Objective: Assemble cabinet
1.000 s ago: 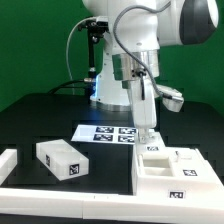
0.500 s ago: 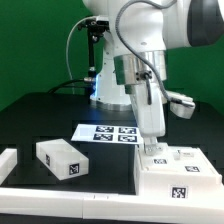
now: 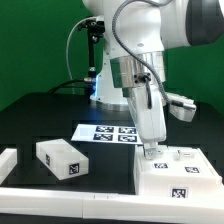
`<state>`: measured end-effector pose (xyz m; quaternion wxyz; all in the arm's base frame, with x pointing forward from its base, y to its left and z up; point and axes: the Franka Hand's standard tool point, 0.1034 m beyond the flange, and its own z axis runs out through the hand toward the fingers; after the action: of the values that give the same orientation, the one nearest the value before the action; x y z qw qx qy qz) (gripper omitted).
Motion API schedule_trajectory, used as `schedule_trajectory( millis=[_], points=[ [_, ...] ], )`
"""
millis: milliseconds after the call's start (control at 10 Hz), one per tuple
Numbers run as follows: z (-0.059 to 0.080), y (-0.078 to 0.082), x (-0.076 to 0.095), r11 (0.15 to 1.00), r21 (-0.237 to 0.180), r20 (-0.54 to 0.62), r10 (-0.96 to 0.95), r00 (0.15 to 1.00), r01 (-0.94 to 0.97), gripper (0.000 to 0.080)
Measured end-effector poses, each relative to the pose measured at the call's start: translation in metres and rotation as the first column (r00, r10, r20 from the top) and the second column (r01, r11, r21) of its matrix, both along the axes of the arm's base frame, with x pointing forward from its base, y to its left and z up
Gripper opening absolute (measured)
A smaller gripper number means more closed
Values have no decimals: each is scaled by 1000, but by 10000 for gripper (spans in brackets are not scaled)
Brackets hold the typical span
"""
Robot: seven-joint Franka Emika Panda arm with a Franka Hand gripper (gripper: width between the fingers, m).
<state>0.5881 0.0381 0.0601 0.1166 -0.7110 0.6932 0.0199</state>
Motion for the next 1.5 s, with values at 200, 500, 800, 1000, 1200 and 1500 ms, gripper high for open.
schedule_trajectory(
  millis=[200, 500, 800, 1000, 1200, 1500],
  points=[
    [-1, 0, 1, 1000, 1, -1, 0, 1000, 0, 64],
    [2, 0, 2, 1000, 4, 0, 1, 1000, -1, 313],
    [29, 5, -7, 1000, 20, 13, -3, 1000, 3, 649],
    [30, 11, -18, 1000, 21, 2, 10, 1000, -10, 764],
    [28, 11, -18, 1000, 20, 1, 11, 1000, -11, 798],
    [27, 11, -18, 1000, 19, 0, 15, 1000, -15, 797]
  ],
)
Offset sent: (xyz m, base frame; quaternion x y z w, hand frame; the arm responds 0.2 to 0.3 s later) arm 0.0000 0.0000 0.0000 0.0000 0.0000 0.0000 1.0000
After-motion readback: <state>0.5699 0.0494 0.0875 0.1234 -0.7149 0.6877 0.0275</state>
